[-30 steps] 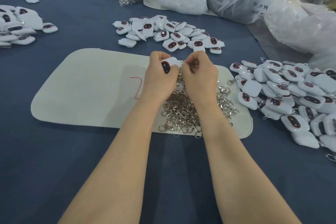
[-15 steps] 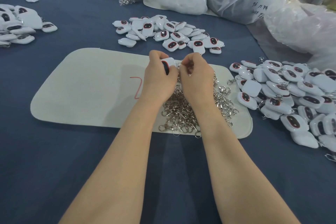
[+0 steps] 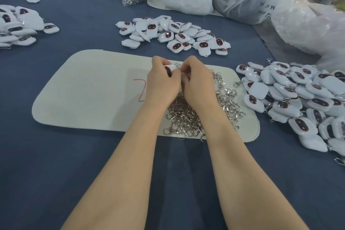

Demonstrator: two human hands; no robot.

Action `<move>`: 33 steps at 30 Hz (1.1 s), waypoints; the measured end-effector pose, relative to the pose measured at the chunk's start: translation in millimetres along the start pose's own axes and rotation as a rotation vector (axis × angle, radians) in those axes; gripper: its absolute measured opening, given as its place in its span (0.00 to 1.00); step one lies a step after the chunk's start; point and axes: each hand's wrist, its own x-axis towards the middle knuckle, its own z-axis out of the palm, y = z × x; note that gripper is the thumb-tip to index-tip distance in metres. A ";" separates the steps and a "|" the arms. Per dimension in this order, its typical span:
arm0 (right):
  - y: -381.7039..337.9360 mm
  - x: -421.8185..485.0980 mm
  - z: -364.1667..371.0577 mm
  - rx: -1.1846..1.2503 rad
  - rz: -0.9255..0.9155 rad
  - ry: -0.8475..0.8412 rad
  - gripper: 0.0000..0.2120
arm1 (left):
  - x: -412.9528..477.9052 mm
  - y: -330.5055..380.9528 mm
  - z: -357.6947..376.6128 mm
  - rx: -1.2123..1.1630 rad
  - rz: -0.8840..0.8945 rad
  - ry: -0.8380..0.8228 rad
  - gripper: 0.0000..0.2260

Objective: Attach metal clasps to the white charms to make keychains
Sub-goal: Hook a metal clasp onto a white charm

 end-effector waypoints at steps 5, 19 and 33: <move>-4.5 -0.3 1.0 0.292 0.080 0.046 0.08 | 6.5 5.9 -4.5 -0.423 -0.299 0.019 0.05; -9.1 2.9 -7.7 0.546 0.155 0.047 0.10 | 7.1 9.4 -11.8 -1.026 -0.622 -0.107 0.05; -3.5 2.8 -6.1 0.120 0.105 -0.006 0.05 | -4.0 5.6 -6.0 -0.028 0.219 0.171 0.10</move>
